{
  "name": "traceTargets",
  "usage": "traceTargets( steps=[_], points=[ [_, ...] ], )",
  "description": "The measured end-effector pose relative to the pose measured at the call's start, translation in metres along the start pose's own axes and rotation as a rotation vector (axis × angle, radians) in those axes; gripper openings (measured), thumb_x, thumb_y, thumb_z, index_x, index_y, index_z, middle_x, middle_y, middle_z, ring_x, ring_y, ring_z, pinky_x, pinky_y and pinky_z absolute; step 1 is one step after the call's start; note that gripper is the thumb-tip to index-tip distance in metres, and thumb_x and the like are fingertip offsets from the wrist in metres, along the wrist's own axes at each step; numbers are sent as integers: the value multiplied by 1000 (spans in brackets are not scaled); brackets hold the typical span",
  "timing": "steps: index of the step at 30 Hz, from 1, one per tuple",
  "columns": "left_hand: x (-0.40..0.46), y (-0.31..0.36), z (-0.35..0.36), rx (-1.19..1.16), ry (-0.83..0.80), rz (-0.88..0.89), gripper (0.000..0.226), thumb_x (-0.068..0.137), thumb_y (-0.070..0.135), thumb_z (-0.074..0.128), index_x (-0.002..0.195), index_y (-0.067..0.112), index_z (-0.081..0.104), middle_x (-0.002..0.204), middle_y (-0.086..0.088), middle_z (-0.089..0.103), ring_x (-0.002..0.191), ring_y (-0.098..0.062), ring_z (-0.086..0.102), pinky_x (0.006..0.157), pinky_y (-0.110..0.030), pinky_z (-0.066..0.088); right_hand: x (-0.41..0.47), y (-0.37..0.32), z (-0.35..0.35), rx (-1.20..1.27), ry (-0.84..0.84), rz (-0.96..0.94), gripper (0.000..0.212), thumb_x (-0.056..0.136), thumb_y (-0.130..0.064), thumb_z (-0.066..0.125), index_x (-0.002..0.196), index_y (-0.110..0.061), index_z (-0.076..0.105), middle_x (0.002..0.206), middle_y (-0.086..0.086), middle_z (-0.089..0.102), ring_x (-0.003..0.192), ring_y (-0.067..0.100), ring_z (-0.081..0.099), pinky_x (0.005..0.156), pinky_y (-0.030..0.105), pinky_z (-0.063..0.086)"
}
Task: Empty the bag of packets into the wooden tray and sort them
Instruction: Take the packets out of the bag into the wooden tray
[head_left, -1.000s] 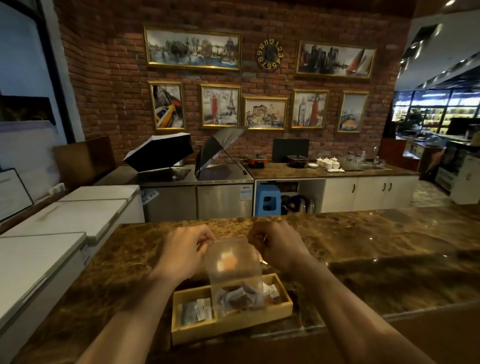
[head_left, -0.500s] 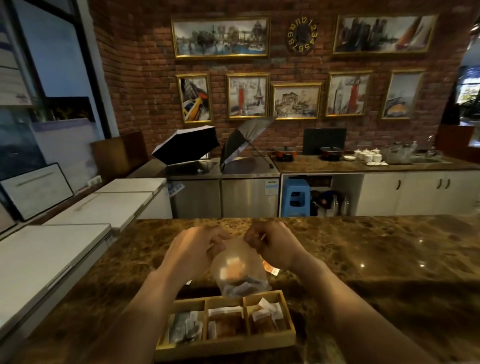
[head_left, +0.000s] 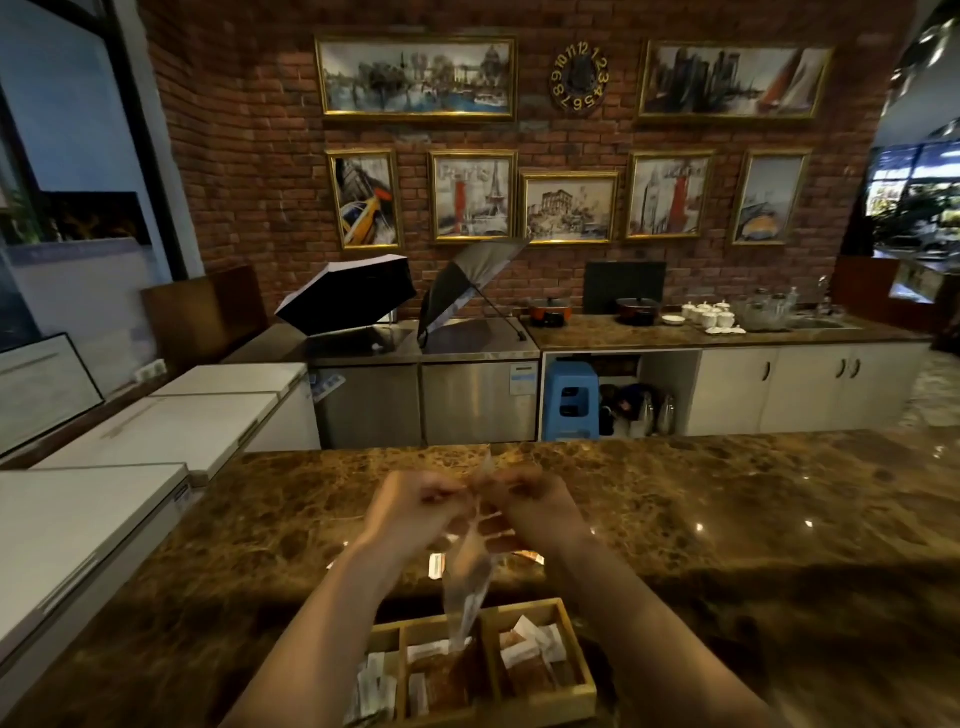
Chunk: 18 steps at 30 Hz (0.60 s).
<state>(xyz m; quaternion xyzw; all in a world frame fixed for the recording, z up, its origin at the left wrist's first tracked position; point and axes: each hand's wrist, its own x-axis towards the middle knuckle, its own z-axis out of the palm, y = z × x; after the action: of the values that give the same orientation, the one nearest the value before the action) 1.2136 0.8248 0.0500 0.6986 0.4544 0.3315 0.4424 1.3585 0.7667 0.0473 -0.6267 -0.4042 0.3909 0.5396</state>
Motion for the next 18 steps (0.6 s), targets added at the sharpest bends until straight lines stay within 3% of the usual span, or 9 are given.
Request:
traceTargets(
  steps=[3, 7, 11, 14, 18],
  points=[
    [0, -3, 4, -93, 13, -47, 14, 86, 2, 73, 84, 14, 79, 77, -5, 77, 69, -15, 75, 61, -25, 59, -4, -5, 5, 59, -65, 51, 18, 92, -26, 72, 88, -9, 76, 81, 5, 77, 64, 14, 74, 63, 34, 61],
    [2, -3, 6, -187, 27, -114, 14, 85, -2, 73, 91, 11, 77, 82, -5, 76, 69, -12, 74, 61, -25, 58, 4, -5, 6, 182, -20, 174, 17, 89, -17, 76, 98, -2, 76, 92, 14, 80, 73, 23, 78, 64, 35, 60],
    [7, -3, 5, -217, 1, -139, 12, 84, 0, 75, 90, 11, 77, 90, -9, 78, 84, -23, 77, 74, -37, 64, 13, -11, 5, 152, -25, 228, 16, 88, -11, 75, 100, 0, 75, 76, 8, 77, 60, 17, 74, 63, 34, 61],
    [8, -6, 4, -249, -31, -157, 11, 84, 4, 76, 88, 14, 78, 86, -9, 80, 84, -26, 77, 80, -46, 64, 15, -12, 3, 159, -33, 236, 16, 88, -10, 74, 100, 0, 76, 75, 7, 76, 65, 18, 74, 63, 33, 61],
    [9, -11, -2, -279, -84, -209, 12, 89, 7, 71, 96, 14, 78, 86, -8, 80, 83, -24, 78, 70, -37, 62, 14, -12, 3, 157, -35, 245, 13, 89, -8, 72, 98, 0, 76, 86, 14, 78, 68, 22, 75, 63, 34, 62]
  ],
)
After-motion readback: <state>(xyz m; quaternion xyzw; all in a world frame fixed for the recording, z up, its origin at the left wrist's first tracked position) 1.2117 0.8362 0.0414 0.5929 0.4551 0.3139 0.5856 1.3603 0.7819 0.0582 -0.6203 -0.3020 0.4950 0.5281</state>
